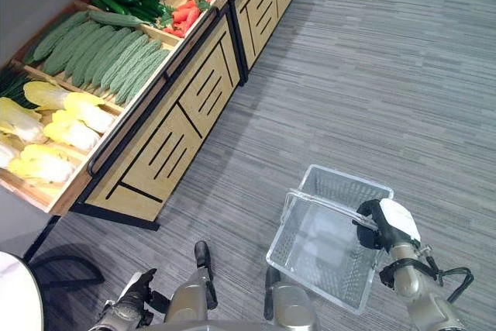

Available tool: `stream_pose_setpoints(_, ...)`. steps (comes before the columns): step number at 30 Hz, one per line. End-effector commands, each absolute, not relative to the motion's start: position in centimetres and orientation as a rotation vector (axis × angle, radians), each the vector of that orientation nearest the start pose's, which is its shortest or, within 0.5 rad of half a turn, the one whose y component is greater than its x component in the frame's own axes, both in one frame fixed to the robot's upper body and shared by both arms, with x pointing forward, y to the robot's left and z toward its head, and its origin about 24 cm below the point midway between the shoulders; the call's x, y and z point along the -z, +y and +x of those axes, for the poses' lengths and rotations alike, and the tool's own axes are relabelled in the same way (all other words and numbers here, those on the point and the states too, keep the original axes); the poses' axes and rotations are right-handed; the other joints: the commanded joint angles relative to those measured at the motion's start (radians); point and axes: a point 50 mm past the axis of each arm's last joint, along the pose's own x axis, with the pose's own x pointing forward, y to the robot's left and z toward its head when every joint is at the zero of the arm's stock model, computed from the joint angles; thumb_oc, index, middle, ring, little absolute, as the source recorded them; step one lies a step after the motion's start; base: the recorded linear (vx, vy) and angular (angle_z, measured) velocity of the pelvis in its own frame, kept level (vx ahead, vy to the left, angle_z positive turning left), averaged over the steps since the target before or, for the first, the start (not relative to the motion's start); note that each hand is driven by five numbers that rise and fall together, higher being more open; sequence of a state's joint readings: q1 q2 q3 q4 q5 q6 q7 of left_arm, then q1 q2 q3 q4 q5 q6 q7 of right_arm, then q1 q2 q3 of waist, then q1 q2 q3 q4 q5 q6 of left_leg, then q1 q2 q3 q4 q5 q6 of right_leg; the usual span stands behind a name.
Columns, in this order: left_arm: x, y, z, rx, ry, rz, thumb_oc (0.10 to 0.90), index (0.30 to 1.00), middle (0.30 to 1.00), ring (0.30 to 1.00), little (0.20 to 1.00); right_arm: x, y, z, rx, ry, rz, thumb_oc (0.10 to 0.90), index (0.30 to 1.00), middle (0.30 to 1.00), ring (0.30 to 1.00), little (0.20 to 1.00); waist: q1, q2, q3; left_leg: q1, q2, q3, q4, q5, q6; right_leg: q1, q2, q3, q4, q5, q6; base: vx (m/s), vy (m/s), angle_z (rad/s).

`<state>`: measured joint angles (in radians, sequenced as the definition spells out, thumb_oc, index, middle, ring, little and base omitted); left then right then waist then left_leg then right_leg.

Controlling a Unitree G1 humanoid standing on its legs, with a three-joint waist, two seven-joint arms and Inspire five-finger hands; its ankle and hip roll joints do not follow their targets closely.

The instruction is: Get the vegetables into the basket

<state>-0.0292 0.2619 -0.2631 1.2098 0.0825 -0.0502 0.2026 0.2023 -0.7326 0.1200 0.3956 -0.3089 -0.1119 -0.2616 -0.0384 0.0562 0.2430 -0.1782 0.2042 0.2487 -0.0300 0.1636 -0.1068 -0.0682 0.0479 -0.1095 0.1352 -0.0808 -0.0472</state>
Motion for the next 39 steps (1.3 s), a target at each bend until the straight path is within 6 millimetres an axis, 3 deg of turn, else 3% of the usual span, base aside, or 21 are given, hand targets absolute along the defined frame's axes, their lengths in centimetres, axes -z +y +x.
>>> stream_pose_setpoints(1,14.5,24.7,12.7,-0.062,1.036,0.625,0.9,1.0,1.0,1.0,1.0,-4.0,-32.4,20.7,0.218,0.114,-1.095,0.4,0.3,0.3,0.3,0.3,0.014,-0.036,-0.06,0.012,-0.048,0.023,0.015,0.017,0.019,0.095,-0.176,0.06,-0.027,0.001,0.151,0.27,0.398,-0.17)
stream_pose_setpoints(2,14.5,24.9,12.7,-0.065,1.035,0.63,0.9,1.0,1.0,1.0,1.0,-3.6,-32.0,20.9,0.211,0.122,-1.085,0.4,0.3,0.3,0.3,0.3,0.019,-0.055,-0.064,0.02,-0.076,0.033,0.039,-0.024,0.042,0.1,-0.21,0.08,-0.028,0.018,0.176,0.18,0.309,-0.12)
stream_pose_setpoints(5,14.2,25.5,13.0,-0.089,1.025,0.633,0.9,1.0,1.0,1.0,1.0,-3.4,-31.5,21.5,0.203,0.114,-1.074,0.4,0.3,0.3,0.3,0.3,0.028,-0.074,-0.064,0.015,-0.104,0.043,0.064,-0.061,0.064,0.071,-0.237,0.11,-0.02,0.06,0.2,0.1,0.252,-0.37)
stream_pose_setpoints(14,13.3,27.7,13.4,-0.181,1.014,0.647,0.9,1.0,1.0,1.0,1.0,-3.0,-29.5,23.1,0.176,0.069,-1.031,0.4,0.3,0.3,0.3,0.3,0.054,-0.112,-0.053,0.005,-0.146,0.05,0.061,-0.1,0.104,0.013,-0.266,0.133,0.024,0.152,0.232,0.02,0.133,-0.07)
stream_pose_setpoints(27,14.0,27.0,12.1,-0.159,1.043,0.624,0.9,1.0,1.0,1.0,1.0,-2.5,-28.7,23.2,0.142,0.073,-1.018,0.4,0.3,0.3,0.3,0.3,0.068,-0.121,-0.068,0.063,-0.181,0.036,-0.003,-0.103,0.124,0.019,-0.274,0.14,0.046,0.213,0.253,0.03,0.055,0.0)
stream_pose_setpoints(35,14.1,27.1,11.5,-0.164,1.056,0.612,0.9,1.0,1.0,1.0,1.0,-2.6,-28.1,23.6,0.11,0.057,-1.034,0.4,0.3,0.3,0.3,0.3,0.076,-0.109,-0.059,0.109,-0.211,0.009,-0.01,-0.126,0.154,-0.029,-0.283,0.173,0.212,0.302,0.253,0.02,0.07,0.07)
stream_pose_setpoints(36,14.0,27.2,11.6,-0.17,1.05,0.609,0.9,1.0,1.0,1.0,1.0,-2.7,-27.9,23.8,0.1,0.047,-1.034,0.4,0.3,0.3,0.3,0.3,0.072,-0.099,-0.041,0.127,-0.216,-0.01,-0.006,-0.132,0.164,-0.05,-0.265,0.199,0.299,0.308,0.241,0.02,0.073,0.13)
stream_pose_setpoints(39,13.9,27.4,11.6,-0.177,1.053,0.61,0.9,1.0,1.0,1.0,1.0,-2.8,-27.4,24.2,0.082,0.032,-1.036,0.4,0.3,0.3,0.3,0.3,0.073,-0.087,-0.035,0.143,-0.217,-0.025,-0.003,-0.142,0.168,-0.09,-0.236,0.221,0.341,0.294,0.221,0.03,0.062,0.23)
